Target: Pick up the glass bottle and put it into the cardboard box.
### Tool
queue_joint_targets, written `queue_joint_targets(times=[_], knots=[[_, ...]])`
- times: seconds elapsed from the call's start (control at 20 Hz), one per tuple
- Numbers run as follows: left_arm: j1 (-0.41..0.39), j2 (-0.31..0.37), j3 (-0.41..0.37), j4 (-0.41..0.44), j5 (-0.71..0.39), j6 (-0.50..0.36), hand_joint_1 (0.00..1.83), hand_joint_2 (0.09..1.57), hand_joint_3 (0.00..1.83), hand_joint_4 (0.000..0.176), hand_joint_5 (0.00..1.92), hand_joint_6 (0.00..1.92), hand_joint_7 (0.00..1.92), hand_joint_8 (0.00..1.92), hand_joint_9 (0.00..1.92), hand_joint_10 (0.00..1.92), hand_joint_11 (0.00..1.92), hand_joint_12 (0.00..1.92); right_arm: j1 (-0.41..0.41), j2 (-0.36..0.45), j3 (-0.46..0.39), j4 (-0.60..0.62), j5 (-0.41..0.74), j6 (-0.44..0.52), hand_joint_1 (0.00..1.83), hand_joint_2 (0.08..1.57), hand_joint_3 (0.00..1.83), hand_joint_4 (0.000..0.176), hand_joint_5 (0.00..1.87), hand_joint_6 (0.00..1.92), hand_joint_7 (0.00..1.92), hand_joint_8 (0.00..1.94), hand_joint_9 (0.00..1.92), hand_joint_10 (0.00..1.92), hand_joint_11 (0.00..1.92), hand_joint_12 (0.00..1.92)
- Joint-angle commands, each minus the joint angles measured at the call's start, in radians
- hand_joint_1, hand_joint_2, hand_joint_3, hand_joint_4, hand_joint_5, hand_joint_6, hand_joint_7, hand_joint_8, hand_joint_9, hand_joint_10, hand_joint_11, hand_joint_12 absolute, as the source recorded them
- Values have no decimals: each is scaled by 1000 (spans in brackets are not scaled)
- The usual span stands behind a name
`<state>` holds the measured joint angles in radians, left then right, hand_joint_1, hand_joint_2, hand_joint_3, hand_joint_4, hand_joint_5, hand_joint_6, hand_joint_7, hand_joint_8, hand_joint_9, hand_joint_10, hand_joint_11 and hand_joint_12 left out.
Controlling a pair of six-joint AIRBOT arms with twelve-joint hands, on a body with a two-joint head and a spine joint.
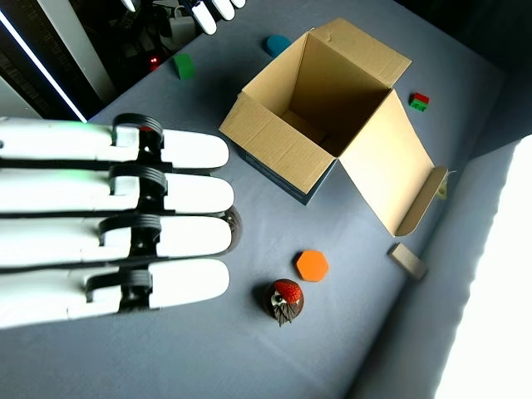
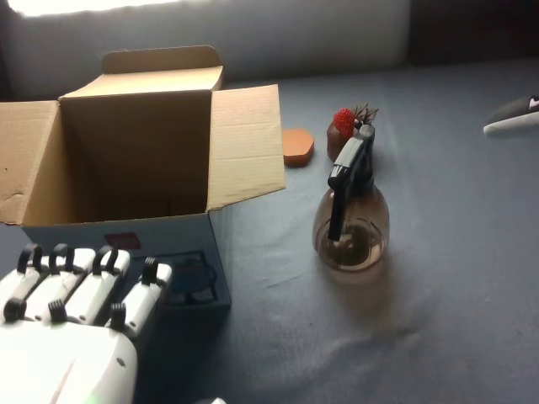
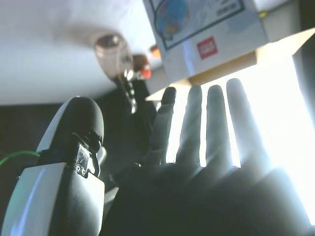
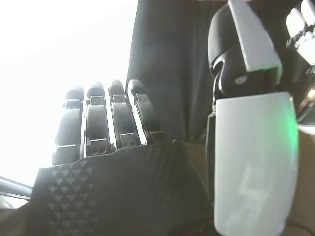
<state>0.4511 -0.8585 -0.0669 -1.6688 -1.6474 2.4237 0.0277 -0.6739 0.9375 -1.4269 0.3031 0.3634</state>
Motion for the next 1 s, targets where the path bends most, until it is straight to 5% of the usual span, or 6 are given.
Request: queue_joint_targets(times=[0.0, 0.05, 0.2, 0.55, 0.95], knots=[[11, -5, 5, 94, -42, -28, 93, 1311, 3, 48, 68, 1, 35, 1, 25, 4, 0, 302, 14, -13, 24, -40, 88, 99, 849, 869, 198, 0, 0, 0, 0, 0, 0, 0, 0, 0], [25, -8, 7, 101, -42, -43, 95, 1312, 2, 45, 80, 4, 37, 0, 27, 3, 0, 286, 41, -40, 67, -199, 162, 289, 830, 876, 206, 0, 0, 0, 0, 0, 0, 0, 0, 0], [26, -21, 15, 112, -37, -44, 94, 1313, 2, 44, 82, 3, 35, 0, 25, 2, 0, 251, 65, -96, 149, -332, 291, 531, 827, 876, 210, 0, 0, 0, 0, 0, 0, 0, 0, 0], [52, -39, 33, 113, -11, -62, 91, 1313, 1, 46, 86, 4, 45, 3, 31, 3, 0, 274, 48, -185, 234, -415, 347, 530, 821, 873, 216, 0, 0, 0, 0, 0, 0, 0, 0, 0], [148, -49, 49, 172, -45, -196, 91, 1315, 1, 46, 90, 3, 51, 1, 36, 3, 0, 284, 32, -338, 361, -528, 369, 537, 821, 874, 226, 0, 0, 0, 0, 0, 0, 0, 0, 0]])
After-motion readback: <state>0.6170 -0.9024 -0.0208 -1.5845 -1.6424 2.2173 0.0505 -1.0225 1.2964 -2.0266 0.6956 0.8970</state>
